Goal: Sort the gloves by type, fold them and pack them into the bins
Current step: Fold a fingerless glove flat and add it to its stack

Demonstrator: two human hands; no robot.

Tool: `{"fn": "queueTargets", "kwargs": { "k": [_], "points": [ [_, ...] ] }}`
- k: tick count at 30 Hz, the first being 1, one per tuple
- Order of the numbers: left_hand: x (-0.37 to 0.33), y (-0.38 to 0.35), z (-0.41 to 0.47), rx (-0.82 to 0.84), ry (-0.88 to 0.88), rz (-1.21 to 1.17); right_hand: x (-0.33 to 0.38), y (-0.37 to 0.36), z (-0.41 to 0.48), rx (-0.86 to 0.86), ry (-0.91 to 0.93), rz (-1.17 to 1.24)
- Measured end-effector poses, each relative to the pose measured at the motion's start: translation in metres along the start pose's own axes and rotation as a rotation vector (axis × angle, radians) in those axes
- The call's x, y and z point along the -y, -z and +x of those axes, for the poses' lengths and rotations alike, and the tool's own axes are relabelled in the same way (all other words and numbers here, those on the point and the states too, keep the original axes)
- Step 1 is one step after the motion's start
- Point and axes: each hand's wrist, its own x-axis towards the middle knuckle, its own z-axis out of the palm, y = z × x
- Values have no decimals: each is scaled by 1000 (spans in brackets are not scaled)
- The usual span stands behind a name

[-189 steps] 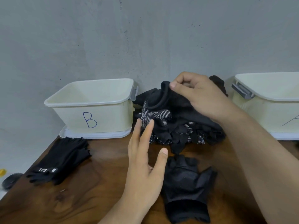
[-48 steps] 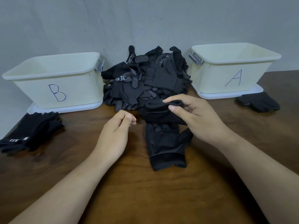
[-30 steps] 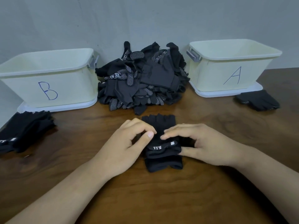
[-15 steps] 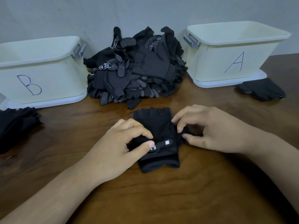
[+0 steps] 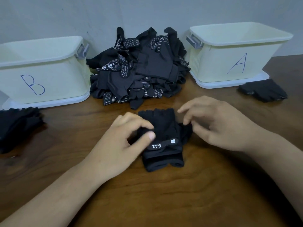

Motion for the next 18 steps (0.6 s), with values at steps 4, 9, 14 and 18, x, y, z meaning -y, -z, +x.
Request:
{"fn": "queueTargets", "kwargs": {
  "k": [4,9,14,18],
  "points": [
    [14,10,6,-164,155,-58,40,-12,3,-46,61,171],
    [12,4,2,-78,234,-33,52,-32,3,354,35,10],
    [9,5,1,-59,241,-21,43,-30,6,492,4,49],
    [8,6,1,-9,219,-40,36,-32,7,452,8,26]
  ]
}}
